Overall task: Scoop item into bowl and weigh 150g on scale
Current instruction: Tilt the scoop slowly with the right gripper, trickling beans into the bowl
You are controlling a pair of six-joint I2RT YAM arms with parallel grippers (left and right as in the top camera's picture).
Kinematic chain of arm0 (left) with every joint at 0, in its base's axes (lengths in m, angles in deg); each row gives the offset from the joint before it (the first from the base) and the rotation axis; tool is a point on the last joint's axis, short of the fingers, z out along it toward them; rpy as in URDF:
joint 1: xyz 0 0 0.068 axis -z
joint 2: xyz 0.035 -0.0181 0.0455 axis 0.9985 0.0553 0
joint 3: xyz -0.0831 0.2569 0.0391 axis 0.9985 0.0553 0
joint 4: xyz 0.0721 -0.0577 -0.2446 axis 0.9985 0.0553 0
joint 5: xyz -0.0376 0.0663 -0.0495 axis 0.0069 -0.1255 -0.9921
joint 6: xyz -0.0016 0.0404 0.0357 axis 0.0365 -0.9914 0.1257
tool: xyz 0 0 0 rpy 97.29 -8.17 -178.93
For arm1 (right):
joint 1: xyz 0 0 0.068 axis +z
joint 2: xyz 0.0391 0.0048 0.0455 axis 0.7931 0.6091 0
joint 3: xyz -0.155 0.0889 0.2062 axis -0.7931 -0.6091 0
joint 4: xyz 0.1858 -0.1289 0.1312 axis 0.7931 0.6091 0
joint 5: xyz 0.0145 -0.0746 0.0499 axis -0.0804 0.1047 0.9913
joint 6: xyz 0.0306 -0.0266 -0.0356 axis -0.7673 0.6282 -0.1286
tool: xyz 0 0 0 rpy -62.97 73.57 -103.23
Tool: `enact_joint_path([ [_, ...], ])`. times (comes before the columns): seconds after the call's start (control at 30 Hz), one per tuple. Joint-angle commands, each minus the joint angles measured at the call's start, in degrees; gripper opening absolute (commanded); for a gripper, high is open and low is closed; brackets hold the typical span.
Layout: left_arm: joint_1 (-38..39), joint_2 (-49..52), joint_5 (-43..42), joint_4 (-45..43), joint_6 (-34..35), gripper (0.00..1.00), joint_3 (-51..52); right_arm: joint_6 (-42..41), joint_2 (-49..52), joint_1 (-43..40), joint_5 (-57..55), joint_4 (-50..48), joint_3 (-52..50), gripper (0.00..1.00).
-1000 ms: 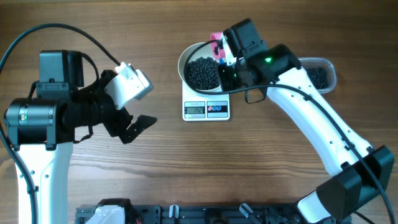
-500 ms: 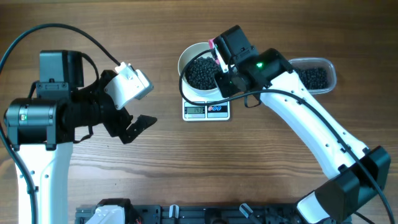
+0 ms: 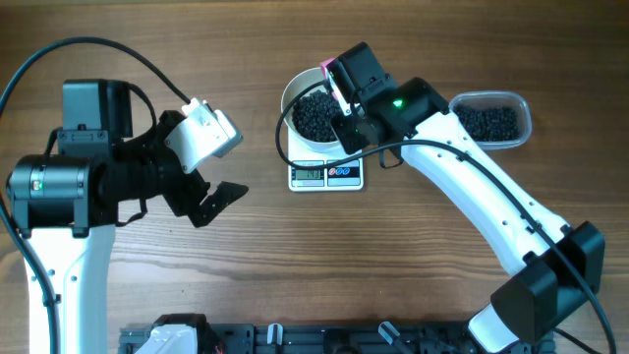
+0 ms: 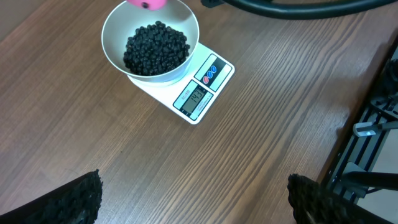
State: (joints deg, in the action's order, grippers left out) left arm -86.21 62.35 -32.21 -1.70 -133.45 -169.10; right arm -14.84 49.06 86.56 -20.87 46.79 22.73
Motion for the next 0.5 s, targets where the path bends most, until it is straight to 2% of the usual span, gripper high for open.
enact_joint_path([
  [0.0, -0.4, -0.2, 0.0, 0.0, -0.9, 1.0, -0.8, 1.7, 1.1, 0.6, -1.5, 1.7, 1.2, 0.04],
  [0.1, -0.4, -0.2, 0.0, 0.0, -0.9, 1.0, -0.8, -3.2, 0.7, 0.6, -1.0, -0.2, 1.4, 0.04],
  [0.17, -0.4, -0.2, 0.0, 0.0, -0.9, 1.0, -0.8, -0.3, 1.2, 0.6, 2.1, 0.9, 1.3, 0.04],
  [0.33, -0.4, -0.2, 0.0, 0.0, -0.9, 1.0, -0.8, -1.5, 0.9, 0.6, -2.3, 0.9, 1.3, 0.04],
  [0.43, -0.4, -0.2, 0.0, 0.0, -0.9, 1.0, -0.8, 3.6, 1.3, 0.8, -6.0, 2.6, 1.3, 0.04],
  [0.47, -0.4, -0.2, 0.0, 0.0, -0.9, 1.0, -0.8, 2.8, 1.2, 0.8, -8.9, 2.1, 1.4, 0.04],
])
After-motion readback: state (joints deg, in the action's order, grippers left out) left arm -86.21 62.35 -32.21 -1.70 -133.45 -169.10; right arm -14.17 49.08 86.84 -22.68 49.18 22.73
